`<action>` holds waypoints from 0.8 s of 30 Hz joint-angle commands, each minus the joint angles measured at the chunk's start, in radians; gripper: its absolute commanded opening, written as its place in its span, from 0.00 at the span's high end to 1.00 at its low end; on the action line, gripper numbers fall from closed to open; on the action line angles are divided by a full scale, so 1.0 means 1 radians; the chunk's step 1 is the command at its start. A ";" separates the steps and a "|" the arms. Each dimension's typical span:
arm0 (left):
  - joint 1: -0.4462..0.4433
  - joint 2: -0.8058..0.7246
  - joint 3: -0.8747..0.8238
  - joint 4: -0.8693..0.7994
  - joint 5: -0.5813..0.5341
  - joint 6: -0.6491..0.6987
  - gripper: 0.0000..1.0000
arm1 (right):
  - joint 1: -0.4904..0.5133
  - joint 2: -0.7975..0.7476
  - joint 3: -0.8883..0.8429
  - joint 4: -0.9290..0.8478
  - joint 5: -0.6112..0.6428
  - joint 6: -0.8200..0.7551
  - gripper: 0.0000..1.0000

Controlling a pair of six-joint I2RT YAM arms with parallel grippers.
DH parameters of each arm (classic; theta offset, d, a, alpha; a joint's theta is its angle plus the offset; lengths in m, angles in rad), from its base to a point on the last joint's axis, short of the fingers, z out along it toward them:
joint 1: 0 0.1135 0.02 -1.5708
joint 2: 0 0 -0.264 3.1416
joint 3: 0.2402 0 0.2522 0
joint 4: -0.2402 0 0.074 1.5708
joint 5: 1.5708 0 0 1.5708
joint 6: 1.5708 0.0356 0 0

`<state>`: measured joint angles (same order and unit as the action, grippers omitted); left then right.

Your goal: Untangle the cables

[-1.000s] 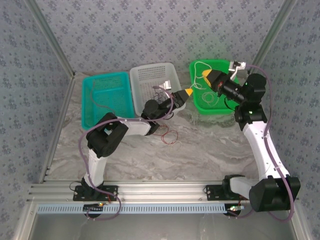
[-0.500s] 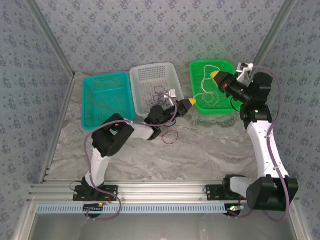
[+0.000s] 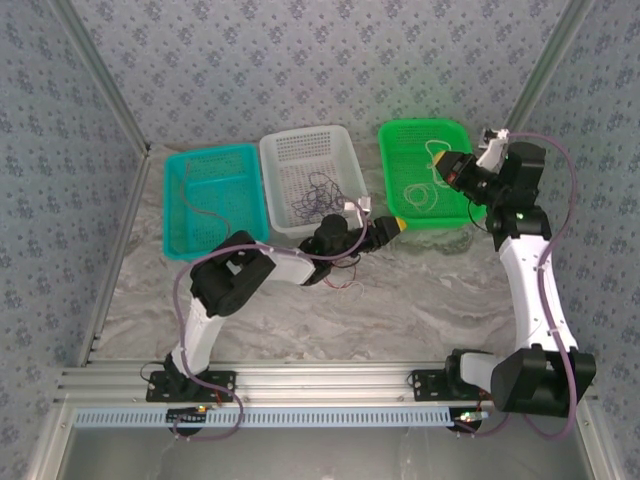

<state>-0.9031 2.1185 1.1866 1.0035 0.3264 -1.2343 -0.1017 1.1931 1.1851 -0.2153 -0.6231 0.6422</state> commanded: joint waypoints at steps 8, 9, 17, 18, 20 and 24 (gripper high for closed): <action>0.072 -0.343 0.002 -0.425 -0.024 0.444 0.20 | -0.017 0.060 0.037 -0.169 -0.147 -0.308 1.00; 0.086 -0.362 0.011 -0.444 -0.017 0.474 0.19 | -0.018 0.057 0.032 -0.172 -0.165 -0.318 1.00; 0.130 -0.278 0.309 -0.729 0.132 0.650 0.23 | 0.001 0.033 0.016 -0.176 -0.273 -0.363 1.00; 0.131 -0.259 0.335 -0.749 0.130 0.656 0.24 | 0.002 0.030 0.016 -0.177 -0.276 -0.368 1.00; 0.138 -0.213 0.375 -0.727 0.172 0.649 0.26 | 0.002 0.025 0.016 -0.194 -0.297 -0.389 1.00; 0.141 -0.158 0.445 -0.735 0.214 0.662 0.30 | 0.005 0.014 0.019 -0.230 -0.313 -0.410 1.00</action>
<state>-0.7658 1.9209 1.5806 0.3283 0.4751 -0.6193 -0.1020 1.2354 1.1862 -0.4007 -0.8890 0.2741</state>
